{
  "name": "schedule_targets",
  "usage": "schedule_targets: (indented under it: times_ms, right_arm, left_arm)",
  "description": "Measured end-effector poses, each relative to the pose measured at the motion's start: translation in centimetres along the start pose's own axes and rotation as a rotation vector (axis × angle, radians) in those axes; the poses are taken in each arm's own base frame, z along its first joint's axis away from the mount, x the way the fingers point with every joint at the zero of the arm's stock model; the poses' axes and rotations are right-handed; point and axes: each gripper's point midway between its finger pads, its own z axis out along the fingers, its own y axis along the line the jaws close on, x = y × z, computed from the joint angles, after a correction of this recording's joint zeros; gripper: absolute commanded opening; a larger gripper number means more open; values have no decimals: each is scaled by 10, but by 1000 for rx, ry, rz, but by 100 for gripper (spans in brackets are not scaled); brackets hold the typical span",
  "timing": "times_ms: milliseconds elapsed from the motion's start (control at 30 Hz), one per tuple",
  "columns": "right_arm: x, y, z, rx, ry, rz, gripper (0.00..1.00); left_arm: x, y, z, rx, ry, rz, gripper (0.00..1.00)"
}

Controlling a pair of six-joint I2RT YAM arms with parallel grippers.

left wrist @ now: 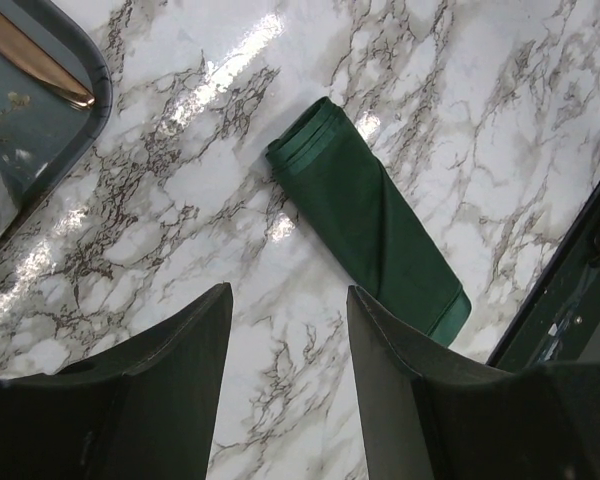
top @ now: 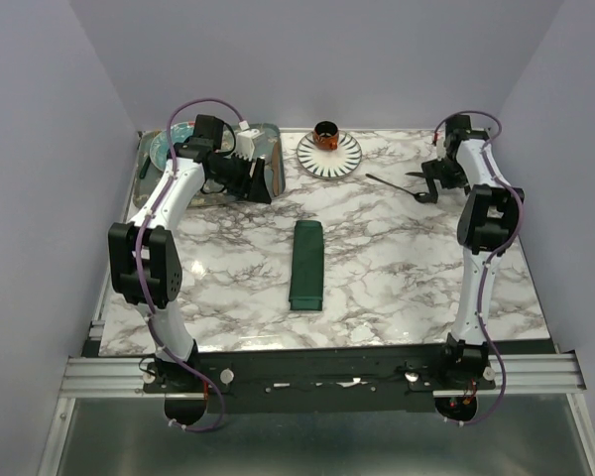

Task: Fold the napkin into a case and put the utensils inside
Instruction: Move the utensils to the center of the board.

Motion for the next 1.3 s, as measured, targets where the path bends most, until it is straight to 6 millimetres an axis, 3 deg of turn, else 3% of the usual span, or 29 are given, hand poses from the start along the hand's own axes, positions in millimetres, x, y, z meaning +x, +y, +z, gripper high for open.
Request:
schedule_targets:
  times_ms: [133,233,367,533,633,767,1000,1167,1300]
  right_arm:
    - [15,17,-8,-74,35,-21,100]
    - [7,18,-15,-95,-2,34,100]
    - [-27,2,-24,-55,-134,140,100]
    - [-80,-42,-52,104,-316,228,100]
    - [-96,-59,-60,195,-378,258,100]
    - [-96,-70,-44,302,-362,265,100]
    - [-71,-77,22,462,-222,188,100]
    - [-71,-81,23,478,-222,164,100]
    - [-69,-74,23,417,-222,142,100]
  left_arm:
    - [0,-1,0,4,-2,1,60]
    - [-1,-1,0,8,-3,1,60]
    - [1,-2,1,14,0,-4,60]
    - [1,-2,1,15,0,-10,60]
    - [1,-2,0,13,-2,-18,60]
    - [-1,-2,-1,11,-6,-21,60]
    - [-7,-1,-5,6,-21,-17,60]
    - [-13,1,-9,-2,-38,-17,60]
    - [-13,3,-10,-5,-40,-23,60]
